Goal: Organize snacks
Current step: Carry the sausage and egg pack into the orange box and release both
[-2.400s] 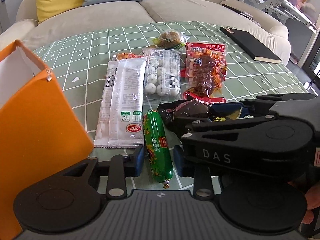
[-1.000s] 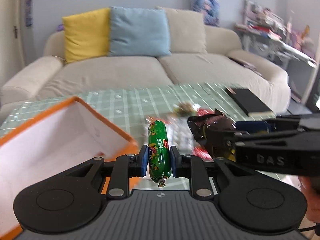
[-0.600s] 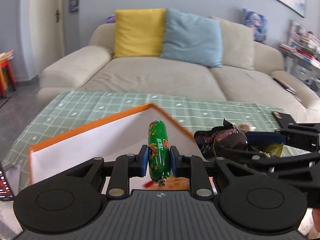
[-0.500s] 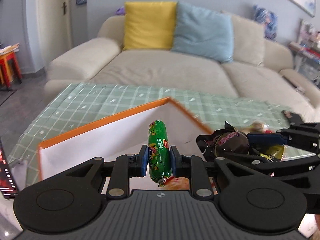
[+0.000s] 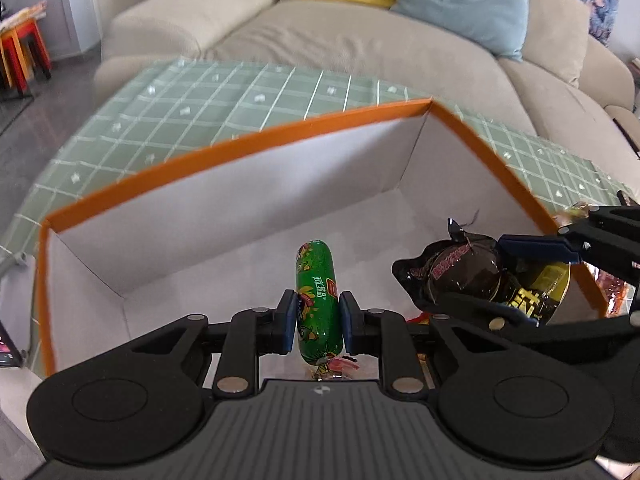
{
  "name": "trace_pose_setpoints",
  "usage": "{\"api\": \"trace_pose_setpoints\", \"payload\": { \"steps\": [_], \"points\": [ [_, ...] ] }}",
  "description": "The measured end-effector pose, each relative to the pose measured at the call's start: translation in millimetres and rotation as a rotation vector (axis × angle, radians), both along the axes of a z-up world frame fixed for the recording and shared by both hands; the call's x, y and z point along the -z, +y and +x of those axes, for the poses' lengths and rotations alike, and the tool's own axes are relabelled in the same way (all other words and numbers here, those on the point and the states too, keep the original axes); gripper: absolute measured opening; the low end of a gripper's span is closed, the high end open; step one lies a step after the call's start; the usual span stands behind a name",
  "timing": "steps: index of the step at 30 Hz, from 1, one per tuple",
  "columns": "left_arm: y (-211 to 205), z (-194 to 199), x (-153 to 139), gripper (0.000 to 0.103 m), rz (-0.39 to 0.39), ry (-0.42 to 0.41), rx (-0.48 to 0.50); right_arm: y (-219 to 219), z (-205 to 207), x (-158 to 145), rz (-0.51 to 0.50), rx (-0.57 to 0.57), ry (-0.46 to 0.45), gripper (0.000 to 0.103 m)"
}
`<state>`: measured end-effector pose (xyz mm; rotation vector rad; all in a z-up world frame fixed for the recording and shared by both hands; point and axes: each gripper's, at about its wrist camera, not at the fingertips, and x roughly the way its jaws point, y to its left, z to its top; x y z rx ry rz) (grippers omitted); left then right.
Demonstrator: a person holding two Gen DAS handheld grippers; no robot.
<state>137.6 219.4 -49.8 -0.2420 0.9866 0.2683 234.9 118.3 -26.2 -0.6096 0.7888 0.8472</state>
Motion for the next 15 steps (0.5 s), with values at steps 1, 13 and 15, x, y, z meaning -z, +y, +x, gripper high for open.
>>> {"api": "trace_pose_setpoints", "payload": {
  "steps": [1,13,15],
  "points": [
    [1.3,2.2,2.4,0.024,-0.002,0.010,0.000,2.4,2.7,4.1,-0.016,-0.005,0.004,0.050],
    [5.6,20.4,15.5,0.025,-0.031,0.139,0.019,21.6,13.6,26.5,-0.144,-0.029,0.004,0.050],
    [4.0,21.6,16.5,0.025,-0.027,0.157,0.026,25.9,15.3,29.1,-0.155,-0.029,0.005,0.050]
  ]
}}
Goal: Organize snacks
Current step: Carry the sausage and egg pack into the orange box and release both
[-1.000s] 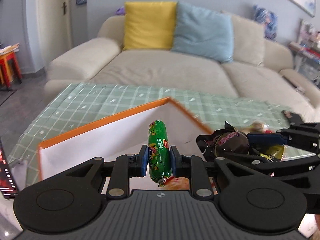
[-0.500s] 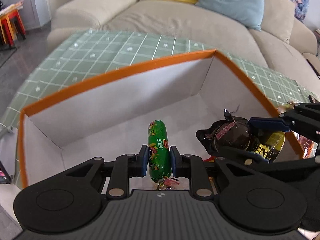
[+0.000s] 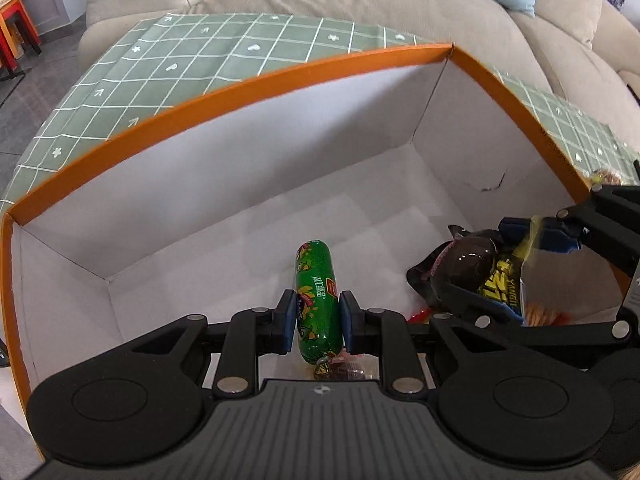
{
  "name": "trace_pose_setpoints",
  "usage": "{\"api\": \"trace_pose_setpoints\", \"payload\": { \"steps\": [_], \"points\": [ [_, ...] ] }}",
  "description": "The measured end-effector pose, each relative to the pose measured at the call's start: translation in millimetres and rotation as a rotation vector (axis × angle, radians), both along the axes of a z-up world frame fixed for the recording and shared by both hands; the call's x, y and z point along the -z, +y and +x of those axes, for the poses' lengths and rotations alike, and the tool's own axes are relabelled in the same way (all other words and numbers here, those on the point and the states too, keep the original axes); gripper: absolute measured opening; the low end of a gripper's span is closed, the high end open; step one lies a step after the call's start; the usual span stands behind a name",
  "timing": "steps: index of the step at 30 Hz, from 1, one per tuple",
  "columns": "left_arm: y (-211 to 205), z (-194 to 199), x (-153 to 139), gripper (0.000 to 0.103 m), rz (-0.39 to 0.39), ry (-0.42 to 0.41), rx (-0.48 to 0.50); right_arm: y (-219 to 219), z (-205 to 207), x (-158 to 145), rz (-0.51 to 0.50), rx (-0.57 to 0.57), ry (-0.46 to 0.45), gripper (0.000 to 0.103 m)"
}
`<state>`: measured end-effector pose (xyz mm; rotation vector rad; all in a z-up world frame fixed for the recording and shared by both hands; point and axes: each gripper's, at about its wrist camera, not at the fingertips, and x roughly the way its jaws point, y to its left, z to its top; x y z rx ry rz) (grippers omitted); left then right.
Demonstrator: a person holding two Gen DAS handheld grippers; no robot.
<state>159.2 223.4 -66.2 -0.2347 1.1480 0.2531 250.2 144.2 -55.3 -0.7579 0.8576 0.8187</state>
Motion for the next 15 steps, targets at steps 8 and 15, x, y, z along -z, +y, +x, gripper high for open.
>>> {"api": "trace_pose_setpoints", "payload": {
  "steps": [8,15],
  "points": [
    [0.6,-2.3,-2.6,0.025,0.028,-0.005,-0.009,0.4,-3.6,-7.7,0.013,0.004,-0.028,0.052],
    [-1.2,-9.2,-21.4,0.049,0.070,-0.054,-0.022,-8.0,-13.7,-26.2,0.044,-0.008,-0.082,0.062]
  ]
}}
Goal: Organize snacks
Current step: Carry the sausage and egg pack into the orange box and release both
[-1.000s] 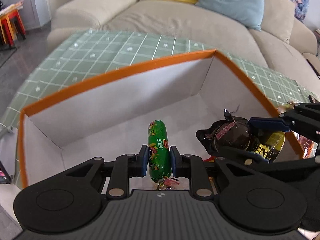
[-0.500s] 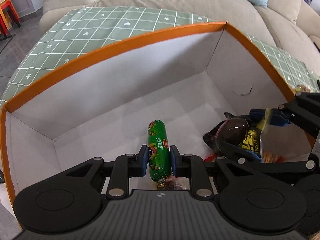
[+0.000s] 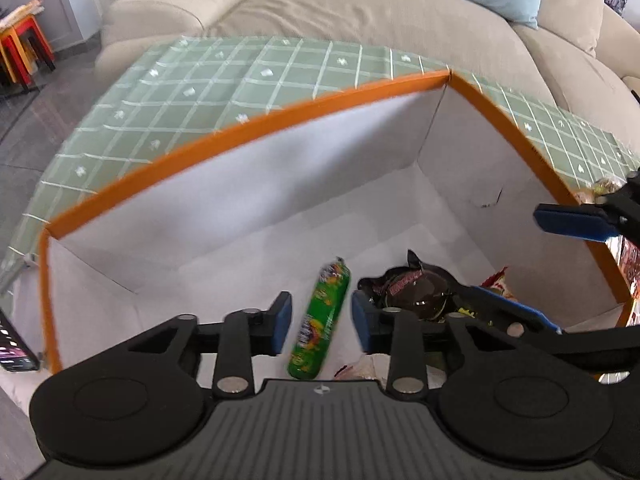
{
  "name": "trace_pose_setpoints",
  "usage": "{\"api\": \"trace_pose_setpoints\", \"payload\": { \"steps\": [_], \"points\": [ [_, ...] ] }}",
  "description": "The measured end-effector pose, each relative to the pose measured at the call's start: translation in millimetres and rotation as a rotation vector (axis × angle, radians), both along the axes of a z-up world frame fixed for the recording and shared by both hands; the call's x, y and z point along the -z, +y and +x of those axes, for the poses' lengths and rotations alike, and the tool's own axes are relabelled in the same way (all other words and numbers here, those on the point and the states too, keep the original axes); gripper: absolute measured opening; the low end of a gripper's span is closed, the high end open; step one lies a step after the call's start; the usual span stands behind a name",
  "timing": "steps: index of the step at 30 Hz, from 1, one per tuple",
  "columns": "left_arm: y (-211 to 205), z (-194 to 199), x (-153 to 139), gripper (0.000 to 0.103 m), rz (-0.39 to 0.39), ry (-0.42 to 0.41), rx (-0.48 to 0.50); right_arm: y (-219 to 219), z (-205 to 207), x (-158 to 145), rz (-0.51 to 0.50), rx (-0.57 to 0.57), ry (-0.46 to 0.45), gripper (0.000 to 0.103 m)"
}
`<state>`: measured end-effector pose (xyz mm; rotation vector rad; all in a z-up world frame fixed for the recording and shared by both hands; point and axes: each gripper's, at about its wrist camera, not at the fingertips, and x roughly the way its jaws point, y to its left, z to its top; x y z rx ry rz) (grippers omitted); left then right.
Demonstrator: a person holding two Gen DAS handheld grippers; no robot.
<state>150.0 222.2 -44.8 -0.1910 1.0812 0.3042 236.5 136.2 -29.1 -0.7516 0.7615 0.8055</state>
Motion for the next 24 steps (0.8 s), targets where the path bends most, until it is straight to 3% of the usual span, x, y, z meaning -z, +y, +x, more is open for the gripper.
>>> {"api": "trace_pose_setpoints", "payload": {
  "steps": [7,14,24],
  "points": [
    [-13.3,-8.5,-27.8,0.062,0.037,-0.074,0.002,-19.4,-16.7,-29.2,0.072,0.015,-0.089,0.072],
    [-42.3,-19.9,-56.6,0.063,0.073,-0.200,0.028,-63.0,-25.2,-56.9,0.194,0.126,-0.166,0.072],
    [-115.0,-32.1,-74.4,0.063,0.097,-0.403,0.186,-159.9,-35.5,-72.3,0.443,0.353,-0.200,0.072]
  ]
}}
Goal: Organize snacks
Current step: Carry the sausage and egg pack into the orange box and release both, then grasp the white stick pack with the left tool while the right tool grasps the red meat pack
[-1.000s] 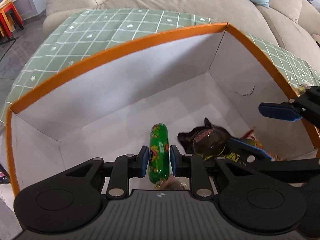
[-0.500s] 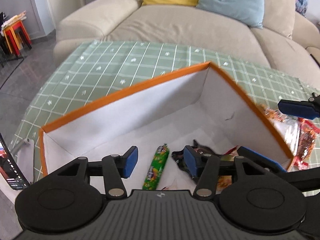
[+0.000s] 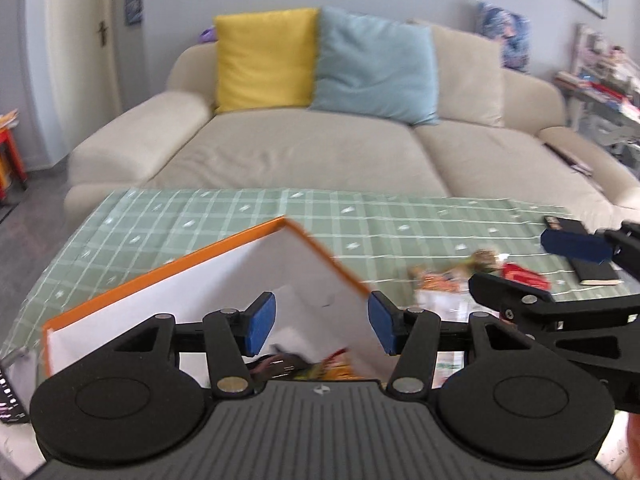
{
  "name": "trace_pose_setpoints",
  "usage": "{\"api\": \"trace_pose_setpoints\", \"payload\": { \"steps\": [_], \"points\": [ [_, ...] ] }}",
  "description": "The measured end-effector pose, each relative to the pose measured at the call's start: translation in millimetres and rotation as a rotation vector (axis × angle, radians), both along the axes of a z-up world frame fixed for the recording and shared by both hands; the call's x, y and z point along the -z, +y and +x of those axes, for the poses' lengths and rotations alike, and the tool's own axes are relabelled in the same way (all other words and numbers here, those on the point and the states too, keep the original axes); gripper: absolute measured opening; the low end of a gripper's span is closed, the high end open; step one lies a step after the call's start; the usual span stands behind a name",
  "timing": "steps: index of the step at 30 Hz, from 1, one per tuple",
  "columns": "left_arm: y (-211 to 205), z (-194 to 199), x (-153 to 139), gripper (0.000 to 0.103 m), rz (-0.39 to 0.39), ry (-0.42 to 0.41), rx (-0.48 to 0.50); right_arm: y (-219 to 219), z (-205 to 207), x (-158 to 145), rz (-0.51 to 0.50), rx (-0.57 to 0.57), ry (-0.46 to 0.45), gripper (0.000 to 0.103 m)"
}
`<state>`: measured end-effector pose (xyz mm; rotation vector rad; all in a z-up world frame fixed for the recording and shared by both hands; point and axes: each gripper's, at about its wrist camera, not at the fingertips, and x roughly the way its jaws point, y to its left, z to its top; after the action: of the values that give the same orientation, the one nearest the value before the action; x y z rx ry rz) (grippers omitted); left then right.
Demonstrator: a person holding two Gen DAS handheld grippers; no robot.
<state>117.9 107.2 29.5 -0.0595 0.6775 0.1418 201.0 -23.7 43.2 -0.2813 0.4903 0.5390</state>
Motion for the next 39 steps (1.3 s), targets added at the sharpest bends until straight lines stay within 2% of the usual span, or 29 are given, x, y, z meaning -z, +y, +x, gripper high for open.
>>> {"api": "trace_pose_setpoints", "payload": {
  "steps": [6,11,15,18,27,32,34,38,39],
  "points": [
    [-44.3,-4.4,9.2,0.063,0.003,-0.078,0.119,-51.9,-13.6,10.6,0.057,0.128,-0.035,0.072],
    [-72.6,-2.7,22.9,0.063,-0.020,-0.082,0.197,-93.1,-12.5,26.4,0.113,0.248,-0.009,0.072],
    [-88.6,4.1,35.2,0.063,-0.050,-0.045,0.250,-120.8,-5.6,46.0,0.145,0.332,0.029,0.072],
    [-95.2,8.4,46.9,0.075,-0.074,0.001,0.280,-133.6,0.6,61.6,0.130,0.365,0.065,0.073],
    [-102.8,22.4,83.9,0.075,-0.098,0.113,0.286,-147.7,19.1,101.5,0.043,0.375,0.104,0.074],
    [-112.0,30.6,93.9,0.073,-0.051,0.102,0.274,-151.9,27.7,115.7,0.050,0.366,0.148,0.074],
    [-117.6,39.2,94.6,0.069,0.003,0.103,0.275,-152.0,34.5,116.4,0.069,0.362,0.163,0.073],
    [-128.6,58.6,96.8,0.068,0.115,0.122,0.284,-151.8,51.0,119.2,0.123,0.344,0.197,0.073],
    [-131.8,65.7,98.0,0.061,0.143,0.138,0.283,-151.1,55.5,120.2,0.134,0.337,0.207,0.073]
  ]
}}
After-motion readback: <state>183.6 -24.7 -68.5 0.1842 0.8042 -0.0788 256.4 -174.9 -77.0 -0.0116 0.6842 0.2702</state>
